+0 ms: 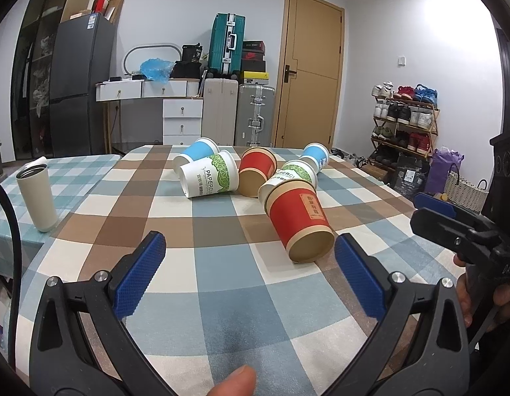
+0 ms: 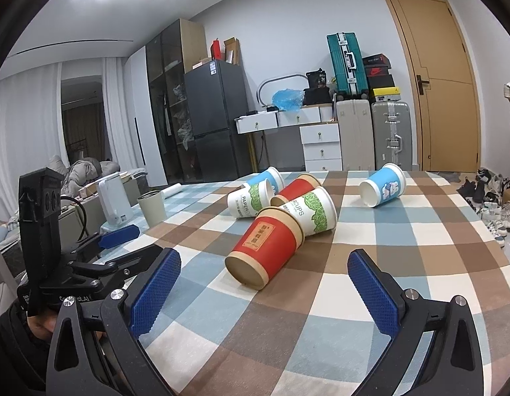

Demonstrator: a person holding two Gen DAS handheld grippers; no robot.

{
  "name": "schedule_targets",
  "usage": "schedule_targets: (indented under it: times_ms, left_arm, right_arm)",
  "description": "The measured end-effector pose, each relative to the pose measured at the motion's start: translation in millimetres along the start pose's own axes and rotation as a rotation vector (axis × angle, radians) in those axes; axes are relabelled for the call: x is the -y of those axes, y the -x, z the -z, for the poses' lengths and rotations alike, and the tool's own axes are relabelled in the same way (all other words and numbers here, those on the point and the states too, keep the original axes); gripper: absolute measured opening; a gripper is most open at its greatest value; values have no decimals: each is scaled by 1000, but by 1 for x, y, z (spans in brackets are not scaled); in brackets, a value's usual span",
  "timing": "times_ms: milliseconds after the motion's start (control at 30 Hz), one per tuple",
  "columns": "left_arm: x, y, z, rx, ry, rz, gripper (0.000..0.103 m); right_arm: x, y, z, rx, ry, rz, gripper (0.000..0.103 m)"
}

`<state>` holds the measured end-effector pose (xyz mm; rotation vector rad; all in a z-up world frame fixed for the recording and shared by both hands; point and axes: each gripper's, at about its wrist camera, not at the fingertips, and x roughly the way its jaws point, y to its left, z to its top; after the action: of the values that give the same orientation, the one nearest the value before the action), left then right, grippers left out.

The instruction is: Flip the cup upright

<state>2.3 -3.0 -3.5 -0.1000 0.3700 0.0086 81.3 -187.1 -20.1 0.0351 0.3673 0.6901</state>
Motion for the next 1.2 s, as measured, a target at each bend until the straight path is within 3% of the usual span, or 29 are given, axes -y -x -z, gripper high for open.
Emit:
schedule_targets:
  times_ms: [533,1200]
  left_arm:
    - [-5,9,-8,41,24,10,102]
    - [-4,8,-10,20,10,-27,102]
  right_arm:
    - [-5,-5,-2,-37,40,7,103]
    - [-7,-5,-9,-36,50,14,103]
